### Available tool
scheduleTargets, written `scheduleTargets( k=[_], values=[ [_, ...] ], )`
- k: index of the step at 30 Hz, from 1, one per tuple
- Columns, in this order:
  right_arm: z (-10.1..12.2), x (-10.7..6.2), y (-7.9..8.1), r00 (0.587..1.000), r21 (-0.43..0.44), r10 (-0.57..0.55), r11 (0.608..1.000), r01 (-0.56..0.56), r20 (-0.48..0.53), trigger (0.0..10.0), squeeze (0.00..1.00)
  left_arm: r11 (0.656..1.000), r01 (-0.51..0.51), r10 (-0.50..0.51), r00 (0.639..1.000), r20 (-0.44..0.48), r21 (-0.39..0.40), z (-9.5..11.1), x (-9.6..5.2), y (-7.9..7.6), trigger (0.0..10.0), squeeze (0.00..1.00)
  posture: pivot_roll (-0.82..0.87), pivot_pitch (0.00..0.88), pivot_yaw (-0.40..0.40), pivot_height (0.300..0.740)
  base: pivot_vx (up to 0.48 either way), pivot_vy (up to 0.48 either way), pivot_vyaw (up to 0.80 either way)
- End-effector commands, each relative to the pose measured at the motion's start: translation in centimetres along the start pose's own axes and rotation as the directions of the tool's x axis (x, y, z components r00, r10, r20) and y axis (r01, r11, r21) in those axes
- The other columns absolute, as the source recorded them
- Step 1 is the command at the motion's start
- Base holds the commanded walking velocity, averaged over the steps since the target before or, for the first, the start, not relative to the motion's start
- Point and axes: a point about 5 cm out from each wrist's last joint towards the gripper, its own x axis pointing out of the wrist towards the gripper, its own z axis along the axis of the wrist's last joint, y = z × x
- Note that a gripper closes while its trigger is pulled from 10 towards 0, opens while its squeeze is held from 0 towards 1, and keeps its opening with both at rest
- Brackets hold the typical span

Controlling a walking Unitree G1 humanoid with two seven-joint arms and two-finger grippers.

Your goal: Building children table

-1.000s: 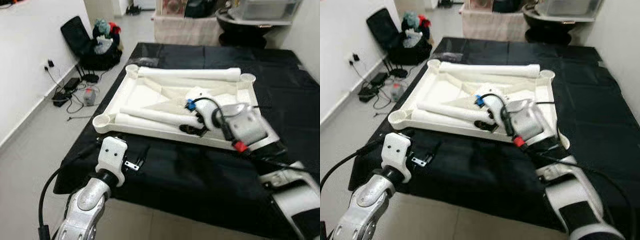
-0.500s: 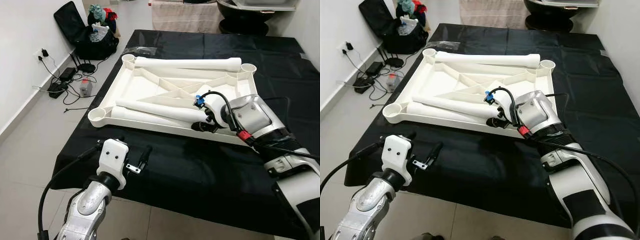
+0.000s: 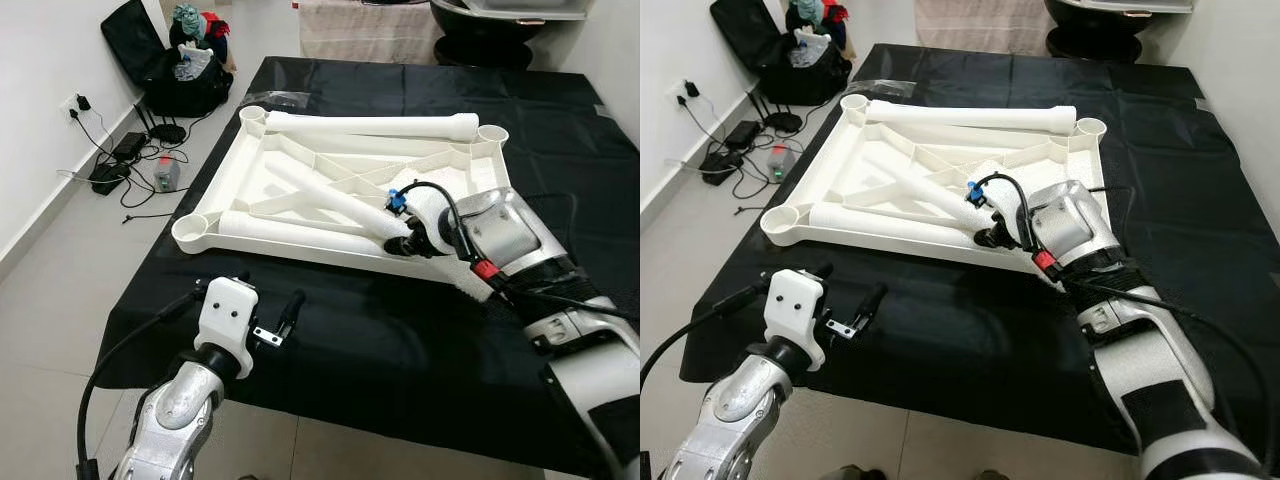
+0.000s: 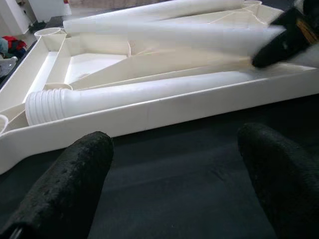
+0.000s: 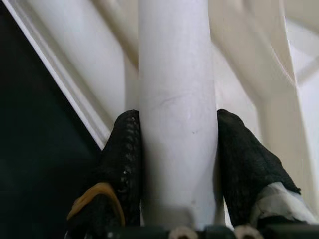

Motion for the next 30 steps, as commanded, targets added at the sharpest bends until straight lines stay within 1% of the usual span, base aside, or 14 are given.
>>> scheduleTargets(
  k=[1, 5, 7, 10, 11, 13, 14, 17, 18, 19, 22, 24, 25, 30],
  values=[
    [0.7, -0.6, -0.3, 0.995, 0.063, 0.0, 0.998, -0.006, 0.102, 0.0, 0.0, 0.999, -0.026, 0.025, 0.999, -0.031, -0.024, -0.6, -0.1, 0.5, 10.0, 0.0, -0.07, 0.108, 0.0, 0.74, 0.0, 0.0, 0.0],
    [2.2, -1.9, -0.8, 0.949, 0.189, -0.012, 0.981, -0.051, 0.315, 0.0, 0.0, 0.995, -0.061, 0.062, 0.998, 0.0, -0.082, 0.1, 0.6, 1.5, 10.0, 0.0, -0.07, 0.088, 0.003, 0.74, 0.0, 0.0, 0.0],
    [3.2, -2.8, -0.9, 0.869, 0.285, -0.034, 0.951, -0.124, 0.493, 0.0, 0.0, 0.965, -0.079, 0.103, 0.991, 0.086, -0.249, 2.4, 2.1, 2.8, 10.0, 0.0, -0.08, 0.073, 0.007, 0.74, 0.0, 0.0, 0.0],
    [3.6, -3.4, -0.5, 0.783, 0.339, -0.053, 0.918, -0.207, 0.62, 0.0, 0.0, 0.899, -0.038, 0.143, 0.967, 0.211, -0.436, 5.7, 3.7, 4.3, 10.0, 0.0, -0.07, 0.067, 0.004, 0.74, 0.0, 0.0, 0.0],
    [3.5, -3.3, 0.3, 0.768, 0.3, -0.033, 0.93, -0.21, 0.64, 3.9, 0.0, 0.874, 0.037, 0.118, 0.951, 0.285, -0.484, 7.5, 4.4, 4.6, 10.0, 0.0, -0.07, 0.062, 0.001, 0.74, 0.0, 0.0, 0.0],
    [3.5, -3.3, 0.9, 0.757, 0.272, -0.019, 0.939, -0.211, 0.653, 3.9, 0.0, 0.855, 0.096, 0.098, 0.936, 0.339, -0.51, 8.8, 4.7, 4.8, 10.0, 0.0, -0.07, 0.062, 0.001, 0.74, 0.0, 0.0, 0.0],
    [3.6, -3.3, 1.9, 0.739, 0.191, 0.011, 0.963, -0.188, 0.674, 10.0, 0.0, 0.843, 0.192, 0.042, 0.908, 0.416, -0.503, 10.6, 4.9, 5.0, 10.0, 0.0, -0.07, 0.056, 0.006, 0.74, 0.0, 0.0, 0.0],
    [3.6, -3.1, 3.0, 0.717, 0.104, 0.012, 0.988, -0.117, 0.697, 10.0, 0.0, 0.807, 0.387, -0.103, 0.836, 0.54, -0.446, 13.7, 4.8, 5.2, 10.0, 0.0, -0.07, 0.05, 0.009, 0.74, 0.0, 0.0, 0.0],
    [3.6, -3.1, 3.0, 0.717, 0.104, 0.012, 0.988, -0.117, 0.697, 10.0, 0.0, 0.807, 0.387, -0.103, 0.836, 0.54, -0.446, 13.7, 4.8, 5.2, 10.0, 0.0, -0.07, 0.05, 0.009, 0.74, 0.0, 0.0, 0.0],
    [3.7, -3.0, 3.2, 0.711, 0.093, -0.004, 0.992, -0.087, 0.703, 10.0, 0.0, 0.79, 0.476, -0.195, 0.793, 0.578, -0.386, 14.9, 4.6, 5.0, 10.0, 0.0, -0.07, 0.048, 0.013, 0.74, 0.0, 0.0, 0.0],
    [3.9, -3.0, 3.2, 0.69, 0.099, -0.05, 0.995, -0.032, 0.722, 10.0, 0.0, 0.784, 0.542, -0.301, 0.759, 0.578, -0.303, 16.1, 4.8, 5.3, 10.0, 0.0, -0.06, 0.044, 0.02, 0.74, 0.0, 0.0, 0.0],
    [4.0, -3.0, 3.2, 0.677, 0.102, -0.062, 0.995, -0.019, 0.733, 10.0, 0.0, 0.784, 0.545, -0.312, 0.76, 0.569, -0.297, 16.4, 5.0, 5.5, 10.0, 0.0, -0.06, 0.044, 0.021, 0.74, 0.0, 0.0, 0.0],
    [4.4, -3.3, 3.7, 0.645, 0.079, -0.045, 0.997, -0.024, 0.763, 10.0, 0.0, 0.798, 0.511, -0.291, 0.792, 0.537, -0.32, 16.6, 5.8, 6.4, 10.0, 0.0, -0.06, 0.041, 0.031, 0.74, 0.0, 0.0, 0.0],
    [4.5, -3.6, 4.5, 0.629, 0.026, -0.006, 0.999, -0.023, 0.777, 10.0, 0.0, 0.813, 0.455, -0.238, 0.829, 0.507, -0.362, 16.5, 6.8, 6.9, 10.0, 0.02, -0.06, 0.043, 0.036, 0.74, 0.0, 0.0, 0.0]
  ],
)
